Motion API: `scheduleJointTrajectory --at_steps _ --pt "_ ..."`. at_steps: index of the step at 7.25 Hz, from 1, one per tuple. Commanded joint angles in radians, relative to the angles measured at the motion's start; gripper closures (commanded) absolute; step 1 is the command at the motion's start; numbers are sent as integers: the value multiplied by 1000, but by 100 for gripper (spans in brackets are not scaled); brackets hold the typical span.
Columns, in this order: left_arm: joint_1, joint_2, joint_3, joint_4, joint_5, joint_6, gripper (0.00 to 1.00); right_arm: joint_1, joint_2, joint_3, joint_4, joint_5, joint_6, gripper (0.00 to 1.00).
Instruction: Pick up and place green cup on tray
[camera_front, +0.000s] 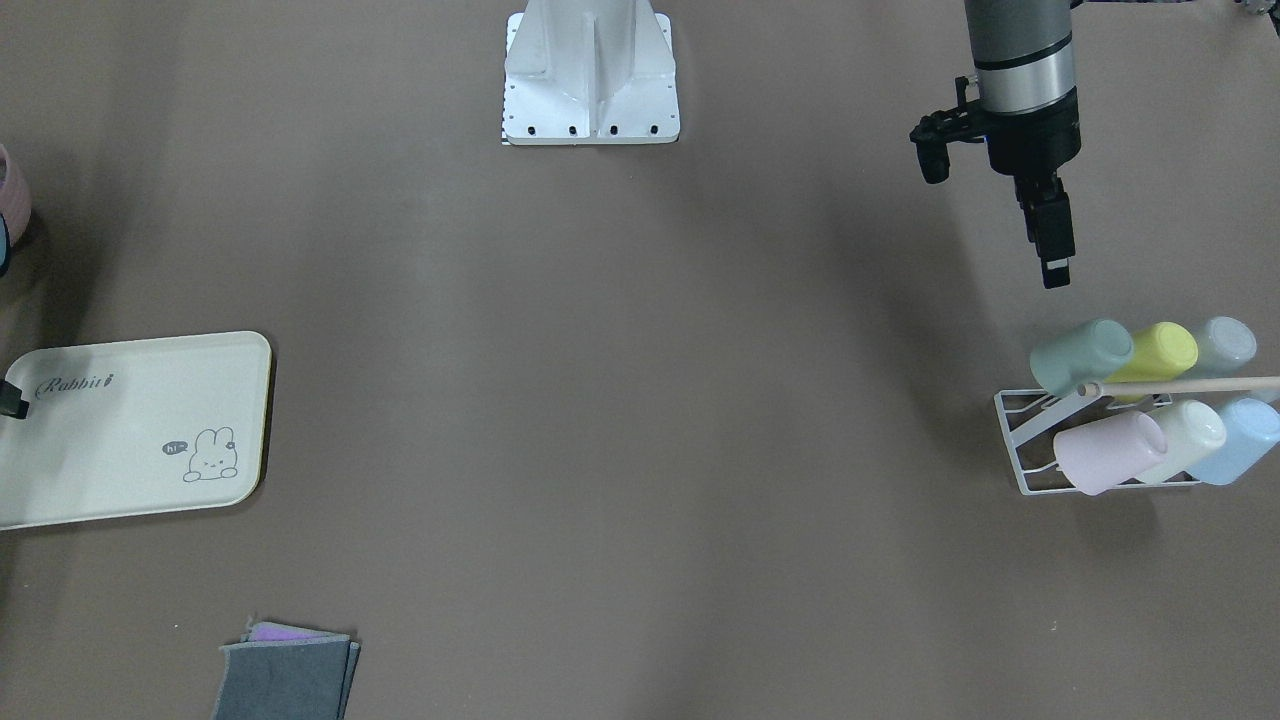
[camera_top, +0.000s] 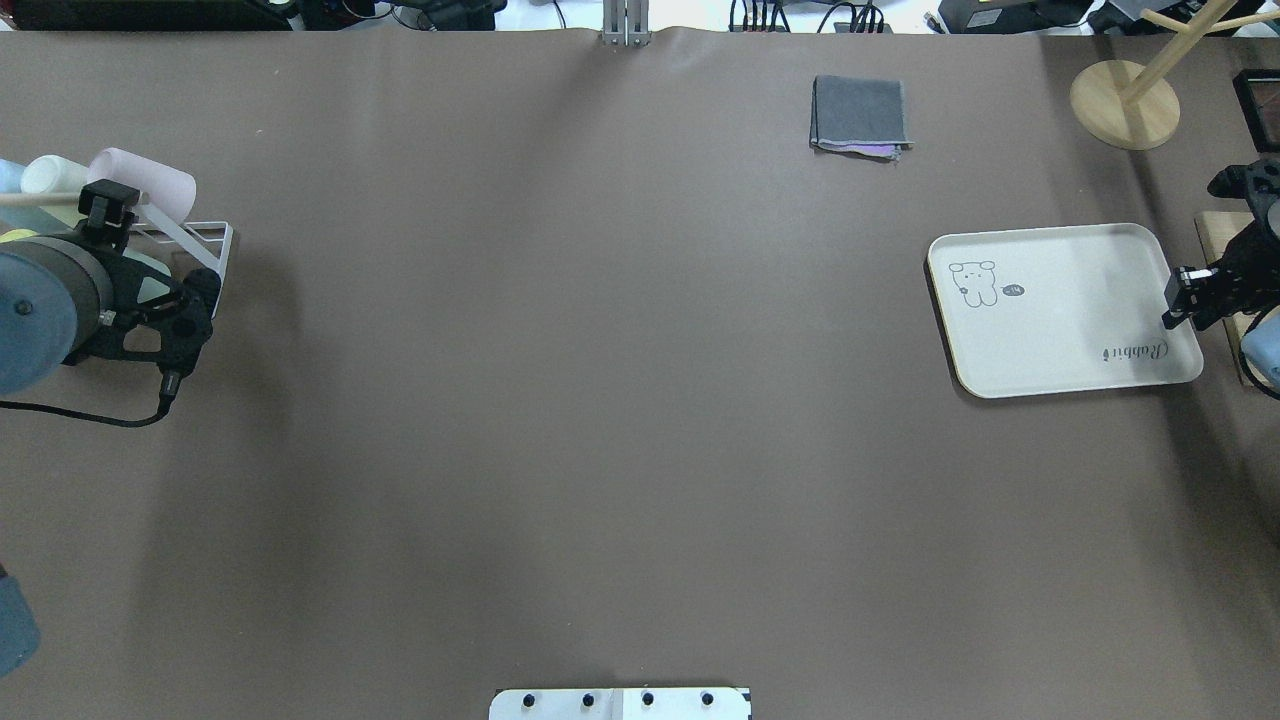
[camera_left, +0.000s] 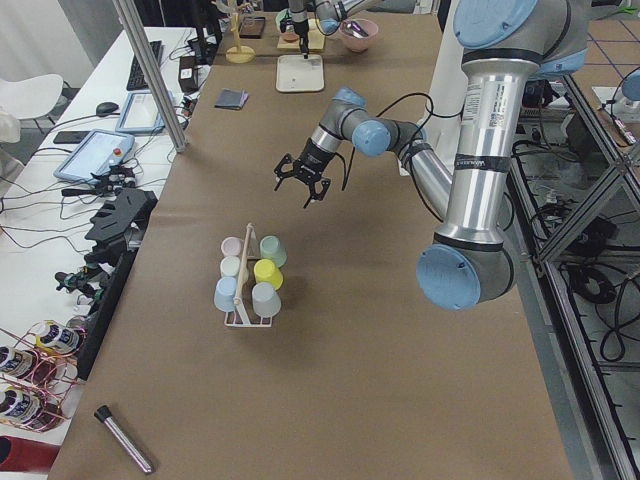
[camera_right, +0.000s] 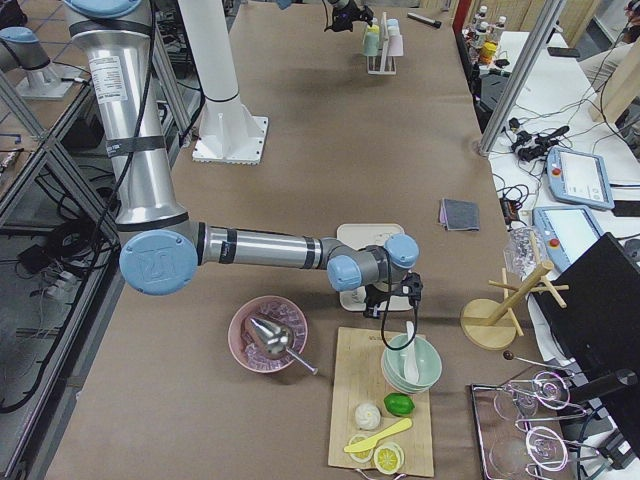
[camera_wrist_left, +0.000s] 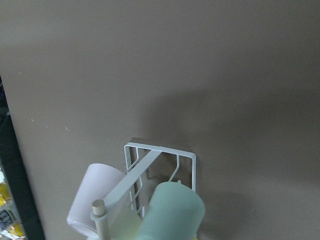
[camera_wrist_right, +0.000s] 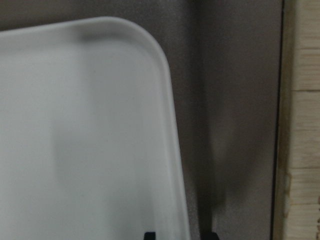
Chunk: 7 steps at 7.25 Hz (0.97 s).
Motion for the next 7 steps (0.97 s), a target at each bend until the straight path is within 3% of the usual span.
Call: scheduleJointTrajectory --at_steps 1,2,3,4,5,7 --pt "58 115 1 -135 138 126 2 0 0 -4 0 0 -6 75" --pt "133 190 1 -197 205 128 2 0 -3 -3 0 2 -6 83" --pt "246 250 -2 -210 348 124 2 1 -4 -3 0 2 -6 93" --pt "297 266 -2 -212 429 130 2 1 -7 -3 0 2 -6 99" --pt "305 293 -2 -239 437 148 2 1 -9 -3 0 2 -6 100" --pt "410 410 24 -387 645 254 2 6 -7 9 2 6 -15 100"
